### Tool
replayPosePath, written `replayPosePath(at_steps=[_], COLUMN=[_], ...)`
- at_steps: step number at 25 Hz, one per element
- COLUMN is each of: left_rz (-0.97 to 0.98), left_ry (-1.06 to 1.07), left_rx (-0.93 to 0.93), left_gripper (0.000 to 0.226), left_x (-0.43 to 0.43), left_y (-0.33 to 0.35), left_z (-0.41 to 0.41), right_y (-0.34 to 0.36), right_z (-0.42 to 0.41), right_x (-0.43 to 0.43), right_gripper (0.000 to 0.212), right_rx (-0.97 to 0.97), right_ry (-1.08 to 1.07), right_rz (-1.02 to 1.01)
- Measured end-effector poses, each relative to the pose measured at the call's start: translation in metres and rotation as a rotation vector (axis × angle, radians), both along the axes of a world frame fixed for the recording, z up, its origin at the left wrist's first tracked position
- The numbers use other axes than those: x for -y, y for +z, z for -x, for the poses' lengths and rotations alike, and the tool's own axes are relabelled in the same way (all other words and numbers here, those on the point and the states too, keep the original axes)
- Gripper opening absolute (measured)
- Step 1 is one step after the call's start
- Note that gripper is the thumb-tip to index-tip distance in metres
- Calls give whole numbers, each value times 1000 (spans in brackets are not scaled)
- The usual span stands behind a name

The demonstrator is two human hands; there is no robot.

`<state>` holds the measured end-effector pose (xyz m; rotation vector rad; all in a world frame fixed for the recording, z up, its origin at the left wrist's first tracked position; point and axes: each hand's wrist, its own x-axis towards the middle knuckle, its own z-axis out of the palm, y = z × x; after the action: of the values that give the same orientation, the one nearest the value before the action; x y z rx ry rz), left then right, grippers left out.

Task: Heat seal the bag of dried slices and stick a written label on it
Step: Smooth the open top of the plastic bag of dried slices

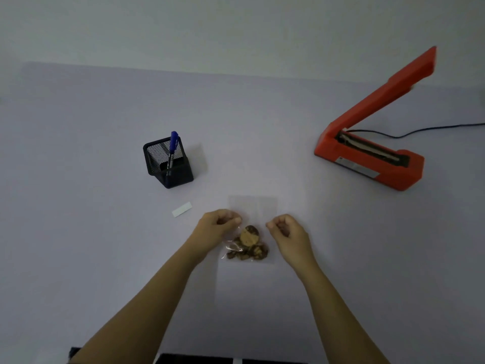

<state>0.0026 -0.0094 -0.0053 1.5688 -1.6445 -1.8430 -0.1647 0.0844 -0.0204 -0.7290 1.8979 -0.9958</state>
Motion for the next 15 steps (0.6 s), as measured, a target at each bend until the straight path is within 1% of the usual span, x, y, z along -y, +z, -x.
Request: replayPosePath(at_steps=[3,5,8,9,11,13,15], left_rz=[44,11,0,-1,-8,-6,13], left_ry=[-84,-69,-1,15,25,24,17], left_rx=[-4,-36,-108,-138,-172,-155,-111], left_gripper=[15,13,7,3,11,16,14], left_x=[-4,-8,-14,-14,-13,-12,-13], left_y=[5,6,6,6,7,5,2], left_z=[-9,-10,-7,-6,-5,-5,-5], right_y=[-1,-1,4,5,5,2,-1], right_z=[-3,-6,-7,-7,-8,-8,-9], right_x=[-10,-14,-14,-13,-11,-9,-6], right_gripper=[18,17,12,10,14,19,17], right_rx=[151,222,289,301,294,280,259], right_ry=[16,40,14,11,36,64,90], right_rz=[63,90,112,119,109,89,74])
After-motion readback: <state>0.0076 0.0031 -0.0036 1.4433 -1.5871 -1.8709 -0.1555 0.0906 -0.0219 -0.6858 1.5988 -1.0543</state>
